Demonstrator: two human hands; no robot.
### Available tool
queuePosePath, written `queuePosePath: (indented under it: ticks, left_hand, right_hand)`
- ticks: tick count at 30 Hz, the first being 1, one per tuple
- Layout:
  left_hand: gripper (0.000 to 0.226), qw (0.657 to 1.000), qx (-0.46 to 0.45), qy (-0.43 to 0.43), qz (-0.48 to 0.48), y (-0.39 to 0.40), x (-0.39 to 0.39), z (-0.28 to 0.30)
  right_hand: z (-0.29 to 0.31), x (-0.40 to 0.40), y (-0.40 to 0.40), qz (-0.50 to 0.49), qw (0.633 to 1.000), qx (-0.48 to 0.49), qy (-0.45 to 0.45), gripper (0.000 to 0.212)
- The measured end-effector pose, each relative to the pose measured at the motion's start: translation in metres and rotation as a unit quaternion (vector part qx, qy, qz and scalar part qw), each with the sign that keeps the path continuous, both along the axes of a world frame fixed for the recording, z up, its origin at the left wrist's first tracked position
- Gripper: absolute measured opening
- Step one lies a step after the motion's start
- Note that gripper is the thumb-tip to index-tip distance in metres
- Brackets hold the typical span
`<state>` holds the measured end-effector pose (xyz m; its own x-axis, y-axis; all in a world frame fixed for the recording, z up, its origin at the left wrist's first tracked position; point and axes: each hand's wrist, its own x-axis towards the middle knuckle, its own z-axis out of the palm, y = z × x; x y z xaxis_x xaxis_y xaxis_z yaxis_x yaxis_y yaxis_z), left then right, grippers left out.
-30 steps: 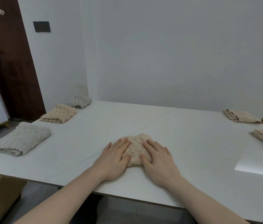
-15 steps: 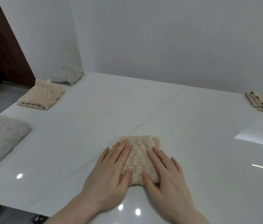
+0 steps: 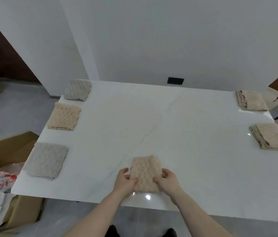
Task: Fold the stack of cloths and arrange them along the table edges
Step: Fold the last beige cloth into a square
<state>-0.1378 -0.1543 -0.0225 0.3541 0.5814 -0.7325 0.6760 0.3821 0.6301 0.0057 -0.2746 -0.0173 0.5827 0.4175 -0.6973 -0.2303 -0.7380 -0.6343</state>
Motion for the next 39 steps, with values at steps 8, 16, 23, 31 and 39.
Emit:
queuePosePath:
  ticks: [8, 16, 23, 31, 39]
  left_hand:
    - [0.023, 0.999, 0.02, -0.024, -0.032, 0.0, -0.006, 0.084]
    - [0.026, 0.998, 0.026, -0.065, 0.0, -0.017, 0.028, 0.121]
    - [0.033, 0.996, 0.031, -0.068, -0.053, -0.016, 0.068, 0.13]
    - [0.036, 0.991, 0.027, -0.049, -0.121, -0.04, 0.107, 0.116]
    - [0.038, 0.992, 0.063, -0.054, -0.098, -0.102, 0.141, 0.122]
  right_hand:
    - [0.076, -0.01, -0.024, -0.05, 0.993, 0.093, 0.056, 0.021]
    - [0.103, 0.026, -0.034, -0.013, 0.987, 0.14, 0.078, 0.026]
    - [0.117, 0.056, -0.041, -0.046, 0.99, 0.127, 0.041, 0.025]
    - [0.111, 0.079, -0.076, -0.085, 0.992, 0.096, 0.017, 0.023]
    - [0.113, 0.123, -0.133, -0.048, 0.993, 0.104, 0.011, 0.025]
